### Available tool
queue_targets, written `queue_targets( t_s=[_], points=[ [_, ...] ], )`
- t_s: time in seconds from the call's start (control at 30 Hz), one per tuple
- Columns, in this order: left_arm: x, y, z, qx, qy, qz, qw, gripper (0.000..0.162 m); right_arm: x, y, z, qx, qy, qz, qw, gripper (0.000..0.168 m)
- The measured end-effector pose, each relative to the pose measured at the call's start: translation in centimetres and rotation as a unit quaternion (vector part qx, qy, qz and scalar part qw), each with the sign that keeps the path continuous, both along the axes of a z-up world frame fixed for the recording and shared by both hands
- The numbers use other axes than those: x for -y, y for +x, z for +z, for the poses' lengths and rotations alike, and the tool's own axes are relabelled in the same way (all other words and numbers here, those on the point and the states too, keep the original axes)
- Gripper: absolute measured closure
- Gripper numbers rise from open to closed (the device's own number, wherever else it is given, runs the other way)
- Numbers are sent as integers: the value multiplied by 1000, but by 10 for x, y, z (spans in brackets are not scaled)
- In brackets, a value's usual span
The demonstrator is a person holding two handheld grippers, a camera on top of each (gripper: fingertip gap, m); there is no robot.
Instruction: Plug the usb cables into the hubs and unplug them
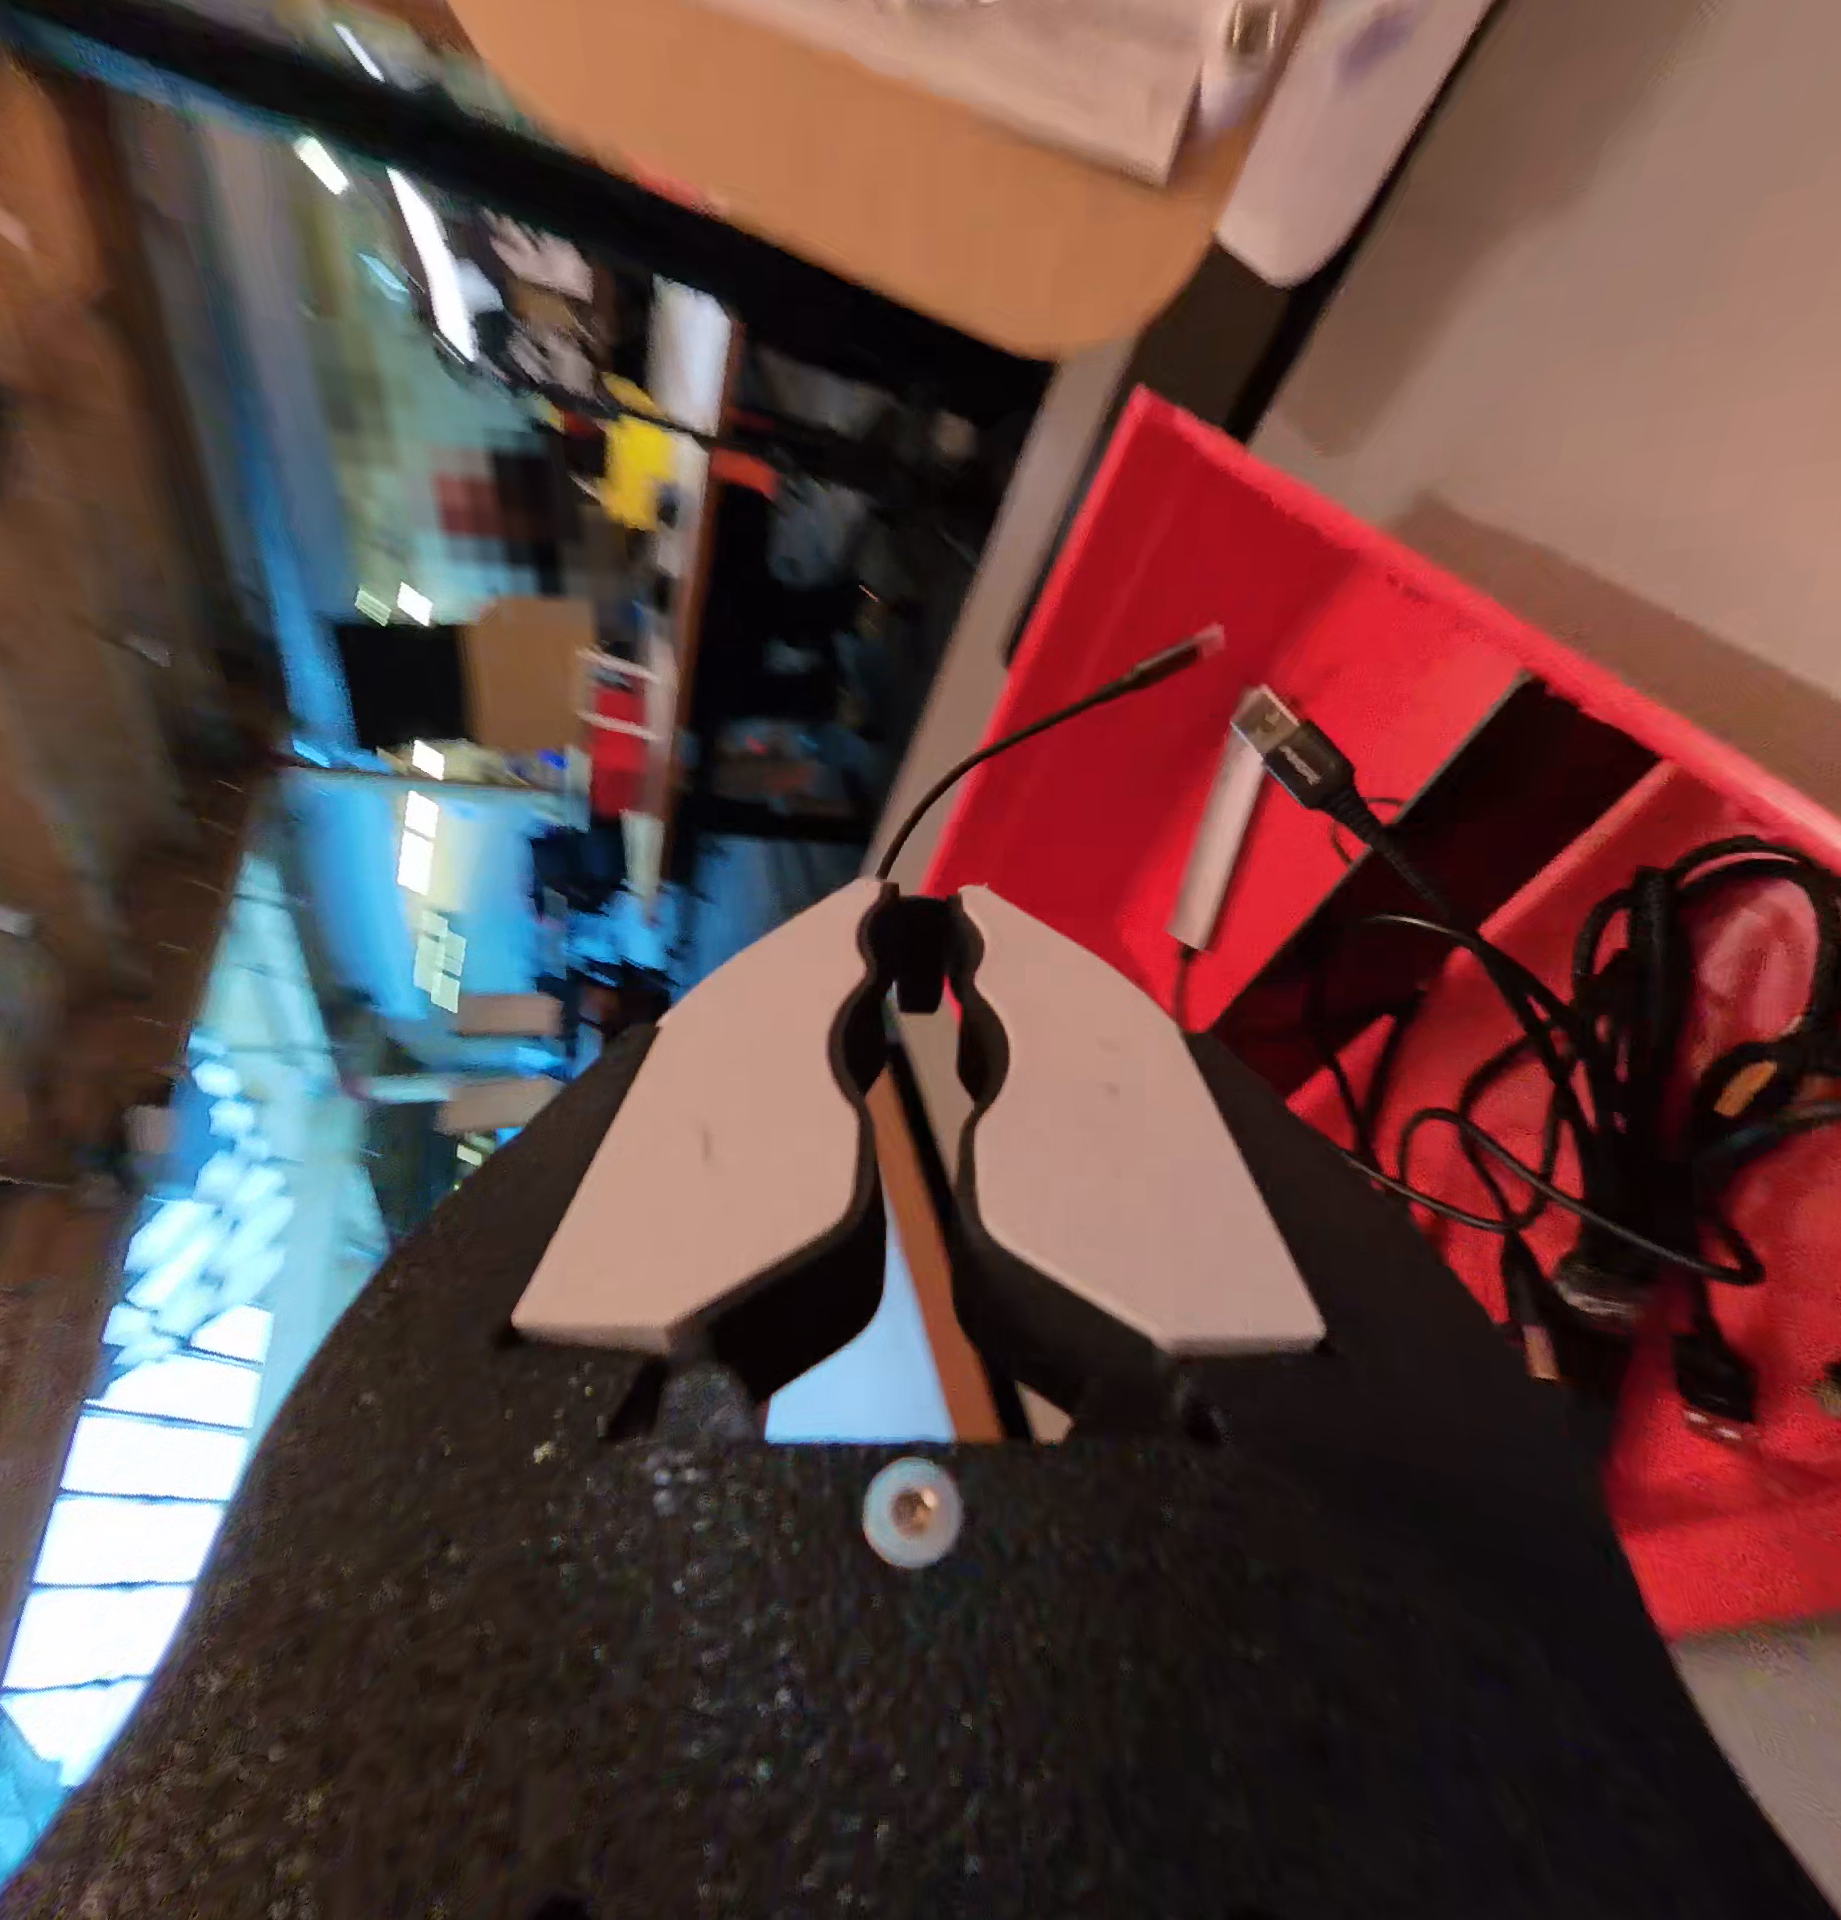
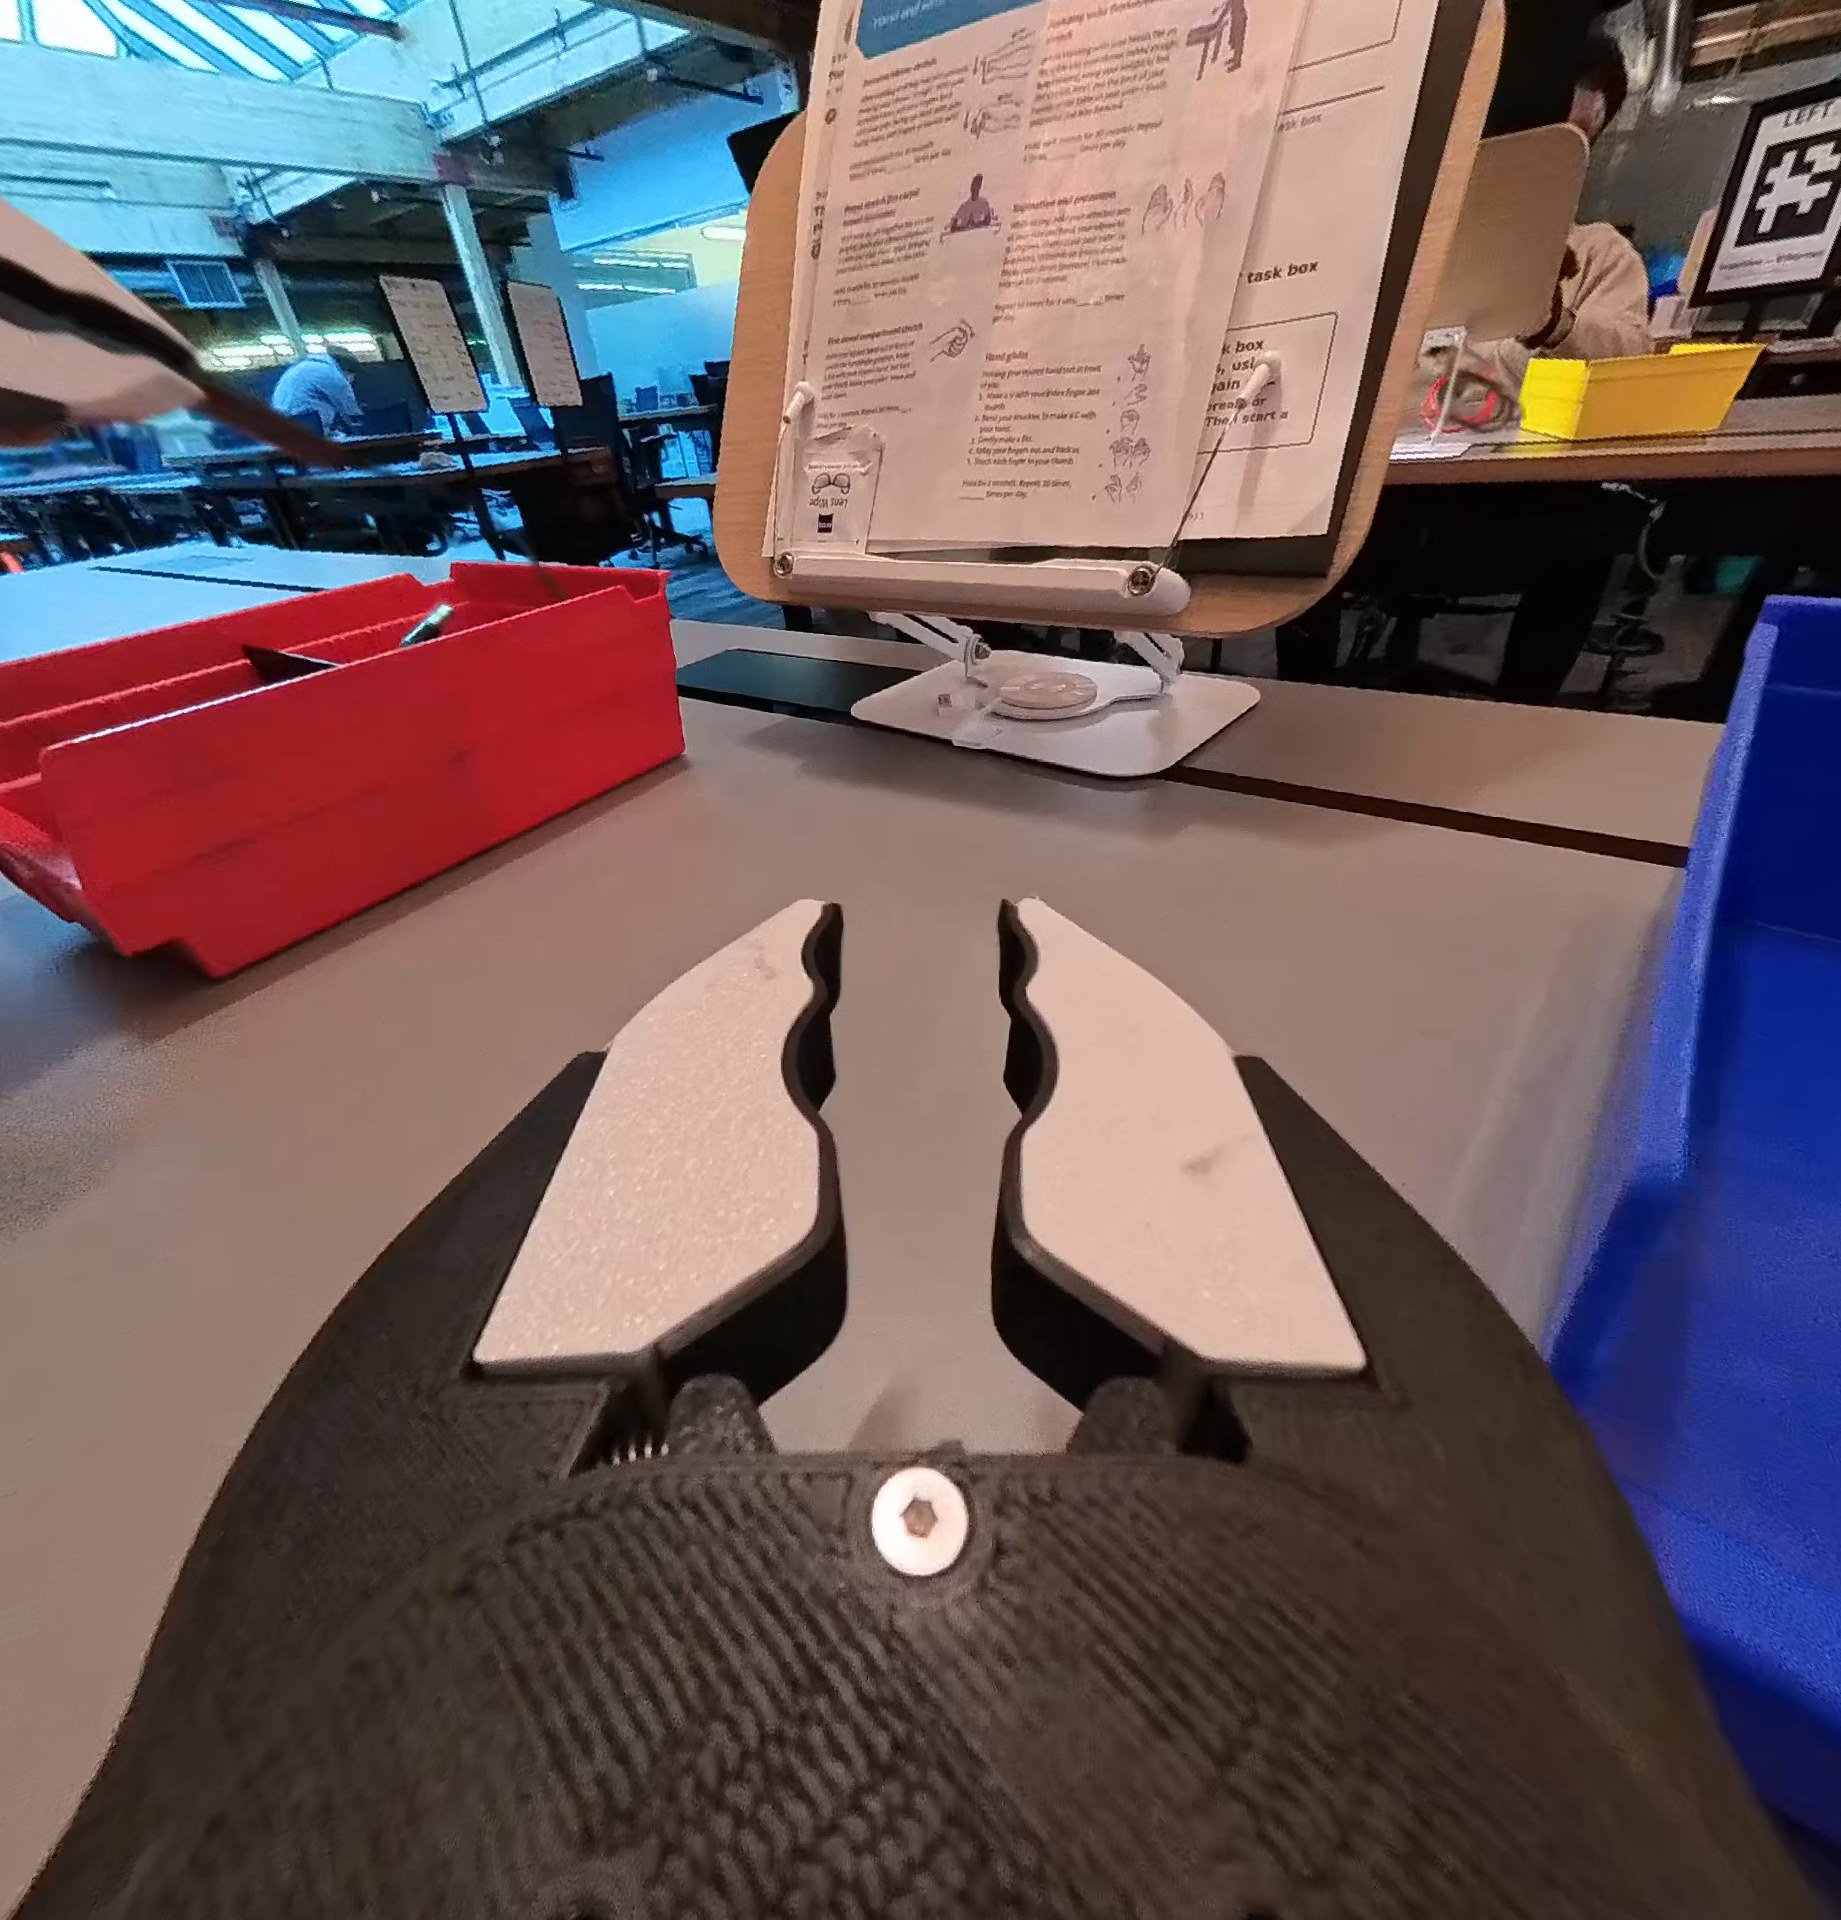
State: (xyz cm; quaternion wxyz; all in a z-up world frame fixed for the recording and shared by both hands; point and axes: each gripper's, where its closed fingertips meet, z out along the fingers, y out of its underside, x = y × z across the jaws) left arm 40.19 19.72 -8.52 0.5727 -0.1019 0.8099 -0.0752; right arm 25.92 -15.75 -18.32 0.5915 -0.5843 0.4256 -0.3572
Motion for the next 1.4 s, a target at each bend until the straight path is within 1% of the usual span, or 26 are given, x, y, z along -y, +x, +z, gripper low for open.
queue_targets(
  t_s=[0.03,0.13,0.2,0.27,0.3,0.33,0.37,0.4,0.5,0.53,0.57,0.67,0.77,0.83,0.87,0.9,0.97,1.03,1.07,1.13,1.17,1.2,1.23,1.3,1.33,1.4],
  points=[
    [8,-12,12,38,20,-18,999,154,0,0,0,-1,1,3,1000,136],
    [37,-54,41,139,59,-82,985,154,-10,-4,-1,0,-9,28,1000,125],
    [59,-82,50,191,76,-124,971,154,-31,-14,11,-10,42,94,995,127],
    [82,-110,48,230,90,-164,955,154,-60,-33,44,-13,155,196,968,122],
    [94,-123,42,246,102,-184,946,154,-71,-44,63,-13,211,242,947,122],
    [107,-137,36,264,115,-208,935,154,-81,-53,78,-16,250,280,927,128],
    [120,-151,28,283,132,-231,922,154,-91,-61,87,-24,270,305,913,130],
    [133,-163,18,301,149,-250,908,154,-101,-65,90,-38,274,316,908,127],
    [169,-198,-15,333,182,-316,870,155,-128,-68,76,-97,257,322,906,120],
    [179,-208,-25,332,182,-334,863,151,-131,-65,70,-108,261,316,906,115],
    [188,-215,-36,326,183,-348,860,155,-131,-62,66,-118,279,307,902,114],
    [203,-229,-55,316,175,-369,856,155,-120,-48,49,-156,348,274,883,123],
    [210,-234,-65,302,157,-379,861,155,-120,-44,32,-183,373,288,863,134],
    [212,-234,-70,296,153,-378,864,155,-118,-43,36,-173,423,302,836,148],
    [213,-236,-70,302,154,-380,861,155,-119,-44,41,-161,443,315,824,151],
    [214,-236,-71,296,151,-381,863,155,-119,-44,44,-149,445,327,820,153],
    [215,-236,-81,252,128,-390,877,154,-120,-45,41,-156,423,337,827,155],
    [217,-239,-95,171,76,-412,892,155,-122,-53,43,-160,393,371,826,158],
    [219,-244,-101,116,32,-426,896,150,-121,-55,39,-165,357,372,841,158],
    [221,-255,-102,-6,-66,-444,893,126,-121,-63,35,-169,279,387,862,158],
    [221,-258,-94,-57,-126,-444,885,122,-122,-68,34,-168,245,398,868,158],
    [222,-260,-82,-106,-192,-445,868,119,-123,-72,34,-165,213,401,875,158],
    [223,-259,-64,-147,-264,-439,846,118,-124,-75,32,-164,182,405,881,158],
    [221,-238,-30,-205,-389,-393,808,122,-131,-83,26,-164,118,419,885,158],
    [221,-228,-23,-240,-418,-374,792,122,-135,-86,22,-165,92,422,887,158],
    [227,-221,-26,-324,-426,-366,761,125,-145,-95,15,-165,52,443,880,158]
  ],
)
